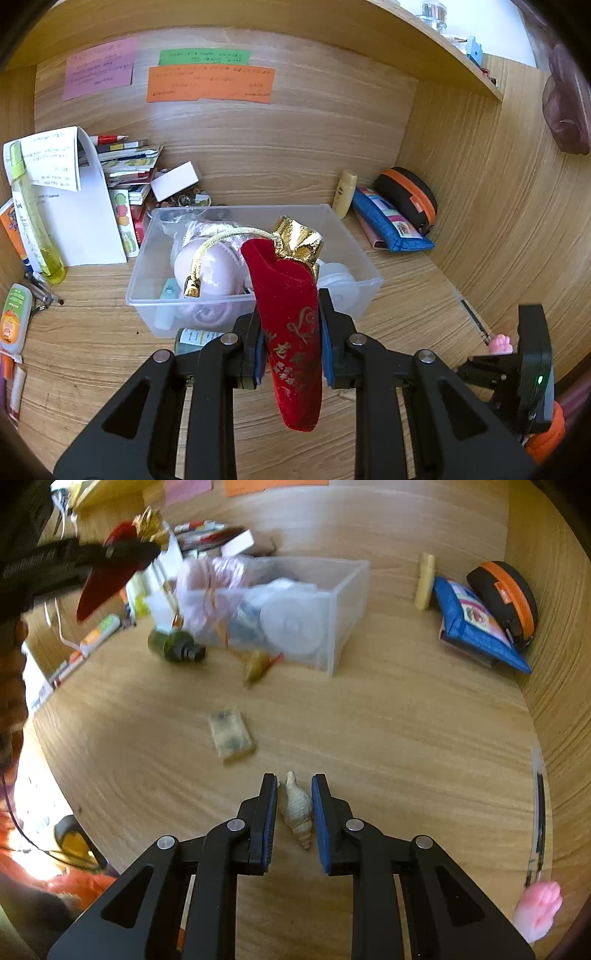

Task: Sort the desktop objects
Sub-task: 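Lift and carry the red pouch and shell over the clear box, then open both grippers to release the red pouch and shell into the box, then move both grippers toward the green spray bottle and the tan card, then grasp the green spray bottle with the left gripper while the right grasps the tan card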

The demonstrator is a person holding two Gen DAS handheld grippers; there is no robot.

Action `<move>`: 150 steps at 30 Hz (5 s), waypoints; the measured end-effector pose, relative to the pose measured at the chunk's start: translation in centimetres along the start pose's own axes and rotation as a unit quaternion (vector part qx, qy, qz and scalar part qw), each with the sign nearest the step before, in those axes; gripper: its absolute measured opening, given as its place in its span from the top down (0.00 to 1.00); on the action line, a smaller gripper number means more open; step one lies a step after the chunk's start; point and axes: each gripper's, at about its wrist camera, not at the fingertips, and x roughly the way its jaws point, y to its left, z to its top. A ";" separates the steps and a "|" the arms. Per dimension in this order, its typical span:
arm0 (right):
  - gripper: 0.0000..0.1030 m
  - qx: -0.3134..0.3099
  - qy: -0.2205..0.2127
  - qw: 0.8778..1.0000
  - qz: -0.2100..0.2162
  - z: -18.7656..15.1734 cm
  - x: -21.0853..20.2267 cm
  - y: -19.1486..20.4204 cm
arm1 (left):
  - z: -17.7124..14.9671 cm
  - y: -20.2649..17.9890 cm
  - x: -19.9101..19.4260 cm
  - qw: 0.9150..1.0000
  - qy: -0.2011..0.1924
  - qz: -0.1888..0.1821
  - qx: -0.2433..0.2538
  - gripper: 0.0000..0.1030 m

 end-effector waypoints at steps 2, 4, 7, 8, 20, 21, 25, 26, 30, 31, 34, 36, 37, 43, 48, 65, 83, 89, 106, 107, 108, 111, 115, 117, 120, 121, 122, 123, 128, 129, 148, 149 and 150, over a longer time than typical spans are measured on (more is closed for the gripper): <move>0.83 0.005 -0.016 1.000 0.004 1.2 -0.5 -0.3 | 0.3 -0.1 0.0 1.000 -0.003 -0.002 0.001 0.78; 0.83 0.005 -0.035 0.999 0.008 2.6 -1.2 -0.5 | 0.8 -0.1 0.0 1.000 -0.007 -0.002 0.003 0.78; 0.83 0.003 -0.068 0.998 0.018 5.3 -2.1 -0.9 | 1.7 -0.2 0.1 1.000 -0.014 -0.002 0.006 0.78; 0.83 0.004 -0.073 0.997 0.021 6.0 -2.1 -0.9 | 2.0 -0.2 0.1 1.000 -0.017 -0.002 0.007 0.78; 0.83 0.008 -0.095 0.995 0.041 14.5 0.8 -1.4 | 5.0 0.7 4.2 1.000 -0.005 -0.002 0.005 0.78; 0.83 0.008 -0.091 0.995 0.040 15.0 1.3 -1.5 | 5.2 0.8 4.8 1.000 0.000 -0.003 0.005 0.78; 0.83 0.013 -0.075 0.997 0.031 16.7 3.7 -1.7 | 5.6 0.8 6.9 1.000 0.016 -0.007 0.003 0.78; 0.83 0.016 -0.070 0.997 0.026 17.2 4.3 -1.8 | 5.6 0.8 7.4 1.000 0.020 -0.008 0.002 0.78; 0.83 0.019 -0.069 0.997 0.003 17.9 6.0 -2.0 | 5.4 1.0 9.5 0.999 0.037 -0.010 0.003 0.78; 0.83 0.017 -0.067 0.998 0.001 18.0 6.4 -2.0 | 5.4 1.0 9.9 0.999 0.041 -0.008 0.004 0.78; 0.83 0.006 -0.064 0.998 -0.019 18.1 7.5 -1.8 | 5.2 1.4 11.2 0.999 0.051 -0.001 0.005 0.78; 0.83 0.001 -0.062 0.998 -0.027 18.1 8.1 -1.8 | 5.2 1.4 11.6 0.999 0.051 0.004 0.011 0.78; 0.83 0.000 -0.061 0.998 -0.026 18.1 8.4 -1.9 | 5.1 1.3 11.6 0.999 0.051 0.004 0.015 0.75; 0.83 -0.006 -0.064 0.997 -0.037 18.0 8.9 -2.1 | 5.1 1.0 11.7 0.998 0.047 0.013 0.031 0.70; 0.76 0.008 -0.066 0.997 -0.026 18.1 8.6 -2.7 | 5.2 1.4 11.1 0.999 0.044 0.013 0.019 0.55; 0.21 0.014 -0.128 0.990 -0.055 17.0 1.5 -1.1 | 5.4 1.1 4.1 0.998 -0.032 0.056 0.015 0.24; 0.12 0.010 -0.106 0.993 -0.050 12.1 -0.4 1.6 | 1.3 7.0 -1.5 0.992 -0.036 0.120 -0.027 0.05; 0.12 0.026 -0.076 0.996 -0.032 9.3 0.7 1.7 | -1.5 6.9 1.4 0.995 0.023 0.091 -0.027 0.05; 0.14 0.041 0.008 0.999 0.020 2.7 3.6 1.9 | -4.9 5.1 8.1 0.991 0.128 0.043 -0.019 0.05; 0.15 0.036 0.004 0.999 0.020 2.6 3.4 2.1 | -4.9 4.9 8.3 0.990 0.130 0.045 -0.018 0.05; 0.15 0.031 0.001 0.999 0.018 2.5 3.3 2.2 | -4.8 4.8 8.5 0.990 0.131 0.048 -0.017 0.05; 0.27 0.006 0.001 1.000 0.013 2.4 3.3 3.0 | -4.8 4.7 9.2 0.989 0.139 0.050 -0.025 0.05; 0.43 -0.016 0.009 1.000 0.014 2.1 3.8 3.8 | -4.6 4.7 9.9 0.987 0.148 0.058 -0.035 0.05; 0.47 -0.023 0.007 1.000 0.010 2.1 4.0 4.1 | -4.6 4.8 10.2 0.986 0.150 0.062 -0.041 0.05; 0.57 -0.030 0.005 0.999 0.010 2.0 4.1 4.3 | -4.5 4.7 10.4 0.985 0.148 0.074 -0.041 0.04; 0.61 -0.032 0.004 0.999 0.010 2.0 4.1 4.3 | -4.5 4.7 10.3 0.986 0.146 0.076 -0.041 0.05; 0.65 -0.033 0.003 0.999 0.008 1.9 4.1 4.4 | -4.4 4.7 10.2 0.986 0.142 0.078 -0.040 0.05; 0.66 -0.033 0.001 0.999 0.007 1.8 4.1 4.3 | -4.4 4.9 9.8 0.987 0.133 0.081 -0.040 0.05; 0.77 -0.027 -0.002 1.000 0.007 1.7 4.0 4.0 | -4.3 5.8 9.0 0.988 0.122 0.081 -0.056 0.19; 0.77 -0.025 -0.002 1.000 0.008 1.9 4.0 3.9 | -4.4 6.0 8.8 0.988 0.122 0.079 -0.057 0.21; 0.79 0.009 -0.021 1.000 0.014 2.8 2.8 2.7 | -4.6 7.1 4.3 0.989 0.075 0.103 -0.077 0.22; 0.79 0.009 -0.023 1.000 0.012 2.8 2.5 2.6 | -4.7 7.3 3.9 0.989 0.071 0.107 -0.077 0.22; 0.79 0.008 -0.024 1.000 0.010 3.0 2.4 2.6 | -4.7 7.4 3.4 0.989 0.068 0.112 -0.076 0.22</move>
